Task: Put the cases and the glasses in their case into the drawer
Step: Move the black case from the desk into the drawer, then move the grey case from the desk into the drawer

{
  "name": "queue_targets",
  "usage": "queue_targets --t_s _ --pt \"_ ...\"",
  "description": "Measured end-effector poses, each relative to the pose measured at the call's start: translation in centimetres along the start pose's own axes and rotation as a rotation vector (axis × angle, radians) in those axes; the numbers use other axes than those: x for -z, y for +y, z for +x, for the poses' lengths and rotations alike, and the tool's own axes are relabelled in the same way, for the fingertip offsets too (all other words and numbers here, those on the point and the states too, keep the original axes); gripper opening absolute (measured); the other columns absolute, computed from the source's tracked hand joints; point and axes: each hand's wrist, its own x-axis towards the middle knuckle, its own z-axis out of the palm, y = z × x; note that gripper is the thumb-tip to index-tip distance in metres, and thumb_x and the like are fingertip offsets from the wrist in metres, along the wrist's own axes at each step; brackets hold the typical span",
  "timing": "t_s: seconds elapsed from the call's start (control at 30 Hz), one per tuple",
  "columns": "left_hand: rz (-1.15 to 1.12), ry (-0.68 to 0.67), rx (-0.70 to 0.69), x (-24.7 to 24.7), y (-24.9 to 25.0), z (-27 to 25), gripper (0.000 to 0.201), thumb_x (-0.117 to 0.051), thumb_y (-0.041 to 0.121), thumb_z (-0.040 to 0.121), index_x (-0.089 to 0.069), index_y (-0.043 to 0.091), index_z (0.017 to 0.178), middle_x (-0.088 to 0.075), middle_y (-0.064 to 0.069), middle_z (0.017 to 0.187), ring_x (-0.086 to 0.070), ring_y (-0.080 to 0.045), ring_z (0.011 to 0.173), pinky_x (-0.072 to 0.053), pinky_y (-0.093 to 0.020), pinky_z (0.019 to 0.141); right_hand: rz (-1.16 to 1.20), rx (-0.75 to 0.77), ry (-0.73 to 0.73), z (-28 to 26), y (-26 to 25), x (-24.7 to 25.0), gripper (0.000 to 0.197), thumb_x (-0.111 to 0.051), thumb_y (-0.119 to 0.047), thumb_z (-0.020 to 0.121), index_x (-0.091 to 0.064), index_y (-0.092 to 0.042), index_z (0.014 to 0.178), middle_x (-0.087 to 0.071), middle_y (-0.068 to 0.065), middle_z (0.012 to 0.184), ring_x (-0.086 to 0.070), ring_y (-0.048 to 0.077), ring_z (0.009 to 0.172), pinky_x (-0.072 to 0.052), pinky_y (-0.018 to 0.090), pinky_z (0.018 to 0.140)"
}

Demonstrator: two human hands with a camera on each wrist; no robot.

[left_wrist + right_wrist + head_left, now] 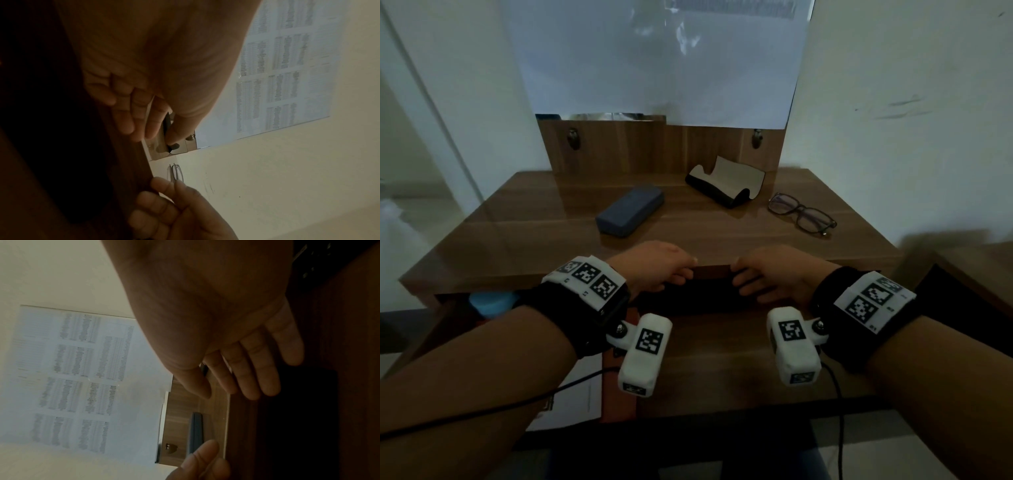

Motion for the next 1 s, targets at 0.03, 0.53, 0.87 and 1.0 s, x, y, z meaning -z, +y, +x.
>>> queue_targets --t_s 0.03,0.53,0.87,1.0 --pt "0.017 0.027 -0.037 0.2 0.2 0.2 0.024 -0.055 0.036 0.093 -0.064 0.022 0.111 -0.067 0.002 0.106 -0.061 -0.01 0.091 -0.044 -0.027 0.074 0.03 0.015 0.004 0.2 -0.2 0.2 0.035 -0.051 -0.033 0.095 -0.06 -0.012 0.122 -0.069 0.004 0.106 -0.065 0.019 0.094 -0.049 0.037 0.088" --pt "0.215 0.528 -0.097 6.0 -0.2 5.2 0.065 -0.072 0.044 0.077 -0.046 0.028 0.134 -0.037 -0.013 0.142 -0.038 -0.037 0.131 -0.036 -0.048 0.109 0.437 0.124 0.096 3.9 -3.2 1.5 0.022 -0.052 -0.019 0.096 -0.056 -0.008 0.114 -0.059 0.006 0.089 -0.06 0.016 0.077 -0.051 0.029 0.077" --pt "0.277 0.575 0.085 8.0 -2.5 8.0 0.095 -0.075 0.05 0.073 -0.027 0.014 0.147 -0.029 -0.018 0.148 -0.026 -0.041 0.137 -0.032 -0.053 0.11 0.548 0.111 0.105 5.9 -4.7 0.4 0.031 -0.054 -0.019 0.095 -0.055 -0.007 0.124 -0.064 0.011 0.106 -0.064 0.019 0.095 -0.054 0.029 0.08" --pt "0.273 0.593 0.116 8.3 -3.5 8.8 0.095 -0.077 0.052 0.069 -0.033 0.012 0.143 -0.035 -0.019 0.143 -0.033 -0.041 0.133 -0.036 -0.054 0.106 0.546 0.109 0.101 6.5 -4.5 0.1 0.03 -0.053 -0.018 0.096 -0.054 -0.006 0.124 -0.063 0.011 0.101 -0.064 0.019 0.09 -0.052 0.03 0.081"
